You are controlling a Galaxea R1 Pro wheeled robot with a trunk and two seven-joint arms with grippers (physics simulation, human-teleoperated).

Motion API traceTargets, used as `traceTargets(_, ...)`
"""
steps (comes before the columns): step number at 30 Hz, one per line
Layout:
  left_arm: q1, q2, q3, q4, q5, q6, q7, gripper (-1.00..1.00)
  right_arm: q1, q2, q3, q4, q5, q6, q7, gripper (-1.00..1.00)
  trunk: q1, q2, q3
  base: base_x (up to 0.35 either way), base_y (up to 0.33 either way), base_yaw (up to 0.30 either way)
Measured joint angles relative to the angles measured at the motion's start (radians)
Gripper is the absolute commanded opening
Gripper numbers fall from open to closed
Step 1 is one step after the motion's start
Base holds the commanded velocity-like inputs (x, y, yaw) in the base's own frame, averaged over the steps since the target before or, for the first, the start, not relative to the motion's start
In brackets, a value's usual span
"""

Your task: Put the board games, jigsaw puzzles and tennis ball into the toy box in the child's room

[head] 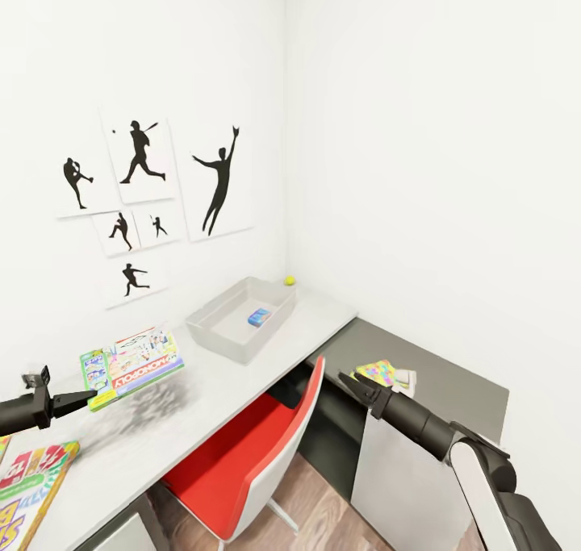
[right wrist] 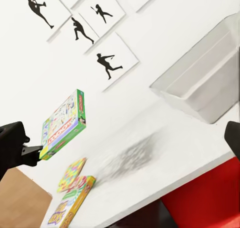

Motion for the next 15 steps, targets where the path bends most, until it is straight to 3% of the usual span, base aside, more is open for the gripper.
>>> traceTargets(6,0.0,0.0,0.001,0.0,0.001,-0.002,0.0,-1.0,0.0,0.001,0.0,-0.001,0.0,-0.001,0.0,1.0,0.0,0.0,0.003,0.172,-0.161,0.242)
traceTargets(15,0.0,0.0,0.0,0.0,0.0,-0.002,0.0,-1.0,0.0,0.004,0.0,-0.001,0.02,0.0,0.001,1.0,0.0,0.0,0.009,0.057,-0.034,0.265)
